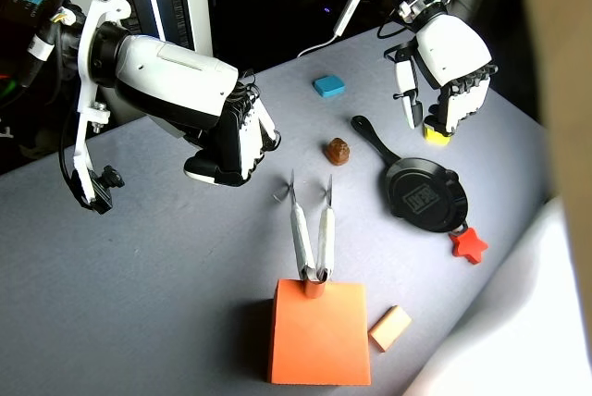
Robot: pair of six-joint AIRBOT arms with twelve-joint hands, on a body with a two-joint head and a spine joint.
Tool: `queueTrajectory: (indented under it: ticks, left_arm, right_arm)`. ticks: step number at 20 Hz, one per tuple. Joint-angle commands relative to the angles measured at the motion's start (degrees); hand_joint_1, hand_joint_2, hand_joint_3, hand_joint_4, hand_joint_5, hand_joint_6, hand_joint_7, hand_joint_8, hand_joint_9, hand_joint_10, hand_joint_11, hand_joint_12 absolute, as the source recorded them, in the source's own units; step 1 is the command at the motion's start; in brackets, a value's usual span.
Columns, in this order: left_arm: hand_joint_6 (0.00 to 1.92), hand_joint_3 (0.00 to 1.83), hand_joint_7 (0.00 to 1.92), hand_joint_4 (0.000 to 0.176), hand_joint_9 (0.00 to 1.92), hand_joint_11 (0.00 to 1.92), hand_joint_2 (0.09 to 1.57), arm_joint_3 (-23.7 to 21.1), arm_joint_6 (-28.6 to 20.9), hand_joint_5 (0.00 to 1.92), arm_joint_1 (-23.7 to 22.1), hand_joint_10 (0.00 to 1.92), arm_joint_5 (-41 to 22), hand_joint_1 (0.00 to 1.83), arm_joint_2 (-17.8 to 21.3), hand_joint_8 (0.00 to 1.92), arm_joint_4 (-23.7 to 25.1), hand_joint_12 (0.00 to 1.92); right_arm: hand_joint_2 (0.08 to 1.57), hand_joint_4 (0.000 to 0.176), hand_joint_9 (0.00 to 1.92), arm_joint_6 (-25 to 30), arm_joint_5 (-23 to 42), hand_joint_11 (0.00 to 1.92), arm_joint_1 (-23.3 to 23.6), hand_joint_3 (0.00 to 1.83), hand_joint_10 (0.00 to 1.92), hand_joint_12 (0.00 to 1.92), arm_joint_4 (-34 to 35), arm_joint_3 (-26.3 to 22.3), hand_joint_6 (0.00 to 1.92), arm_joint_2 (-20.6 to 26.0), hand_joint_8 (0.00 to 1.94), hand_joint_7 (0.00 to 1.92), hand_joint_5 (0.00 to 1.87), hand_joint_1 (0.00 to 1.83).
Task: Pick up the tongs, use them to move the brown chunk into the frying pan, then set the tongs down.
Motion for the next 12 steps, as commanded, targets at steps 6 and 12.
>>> queueTrajectory:
  ticks: [6, 12]
  left_arm:
    - [0.00, 0.00, 0.22, 0.000, 0.20, 0.00, 1.25, 0.3, 0.4, 0.17, -0.6, 0.00, -5.2, 0.04, 0.7, 0.00, 3.0, 0.54]
    - [0.00, 0.00, 0.14, 0.000, 0.14, 0.00, 1.18, 0.0, 0.6, 0.12, -0.6, 0.00, -5.1, 0.00, 0.9, 0.00, 1.8, 0.39]
  right_arm:
    - [1.11, 0.000, 0.24, -1.5, 5.8, 0.00, 0.6, 0.00, 0.04, 0.82, -0.1, -0.1, 0.00, -0.2, 0.00, 0.27, 0.19, 0.22]
    - [1.01, 0.000, 0.15, -3.5, 2.8, 0.00, 4.8, 0.00, 0.00, 0.57, -0.1, 1.7, 0.00, -3.0, 0.00, 0.17, 0.12, 0.30]
